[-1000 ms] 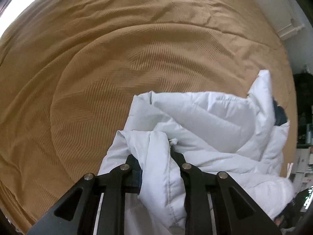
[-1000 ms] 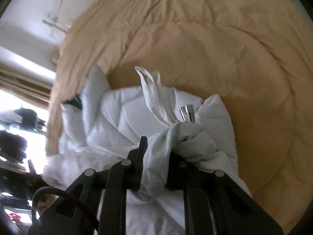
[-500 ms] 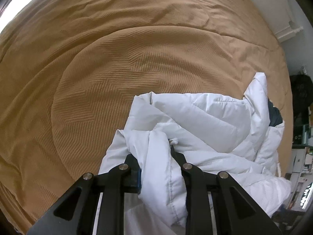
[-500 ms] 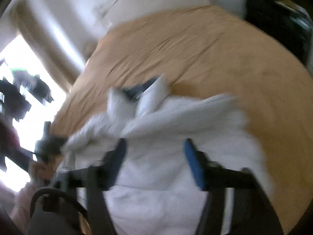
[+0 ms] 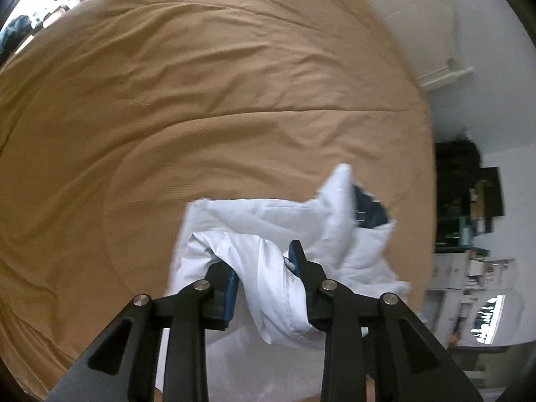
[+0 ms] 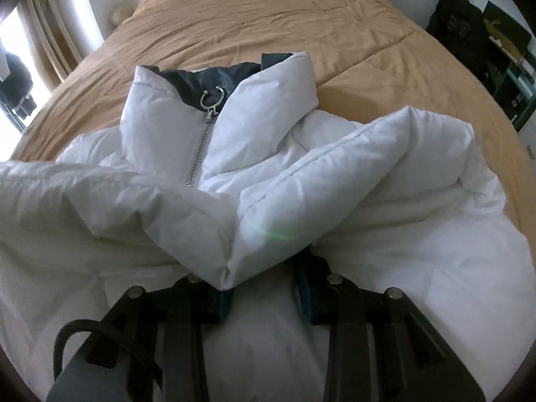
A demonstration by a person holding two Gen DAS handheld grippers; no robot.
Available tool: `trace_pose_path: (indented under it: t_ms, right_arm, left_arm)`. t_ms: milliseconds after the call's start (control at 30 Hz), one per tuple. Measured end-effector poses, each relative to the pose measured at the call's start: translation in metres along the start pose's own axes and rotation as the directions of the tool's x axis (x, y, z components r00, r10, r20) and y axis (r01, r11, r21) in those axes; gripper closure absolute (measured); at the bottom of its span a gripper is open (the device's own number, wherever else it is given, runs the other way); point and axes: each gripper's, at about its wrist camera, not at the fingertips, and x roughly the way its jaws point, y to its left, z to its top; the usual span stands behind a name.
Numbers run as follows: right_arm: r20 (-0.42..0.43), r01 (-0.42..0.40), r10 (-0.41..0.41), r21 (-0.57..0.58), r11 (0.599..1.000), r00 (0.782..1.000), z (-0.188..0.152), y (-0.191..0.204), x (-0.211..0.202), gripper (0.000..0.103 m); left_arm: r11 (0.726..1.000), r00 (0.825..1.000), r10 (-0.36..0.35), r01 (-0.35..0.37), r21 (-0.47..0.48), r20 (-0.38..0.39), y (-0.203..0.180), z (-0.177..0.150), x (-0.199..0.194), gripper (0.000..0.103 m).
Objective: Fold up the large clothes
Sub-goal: 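Release the jacket and pull both tools back from the folded sides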
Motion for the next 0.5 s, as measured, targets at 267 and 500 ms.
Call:
trace_pose_path:
  t_ms: [267,500]
  right_arm:
    - [-0.015,-0.052,0.053,0.052,0.997,0.998,-0.003,-0.005,0.006,0.069]
    - [0.069,-0.114,0.107,0.094,0.989,0.992,0.0,-0.012,-0.031,0.069]
  left_arm:
    - [0.997,0.998,-0.058,0.056,-0.05,-0.03,-0.003,-0.011,-0.033,0.008]
    - [0.913,0.957,0.273,-0.291,0.287,0.102,-0.052,-0.067,0.027,0.014]
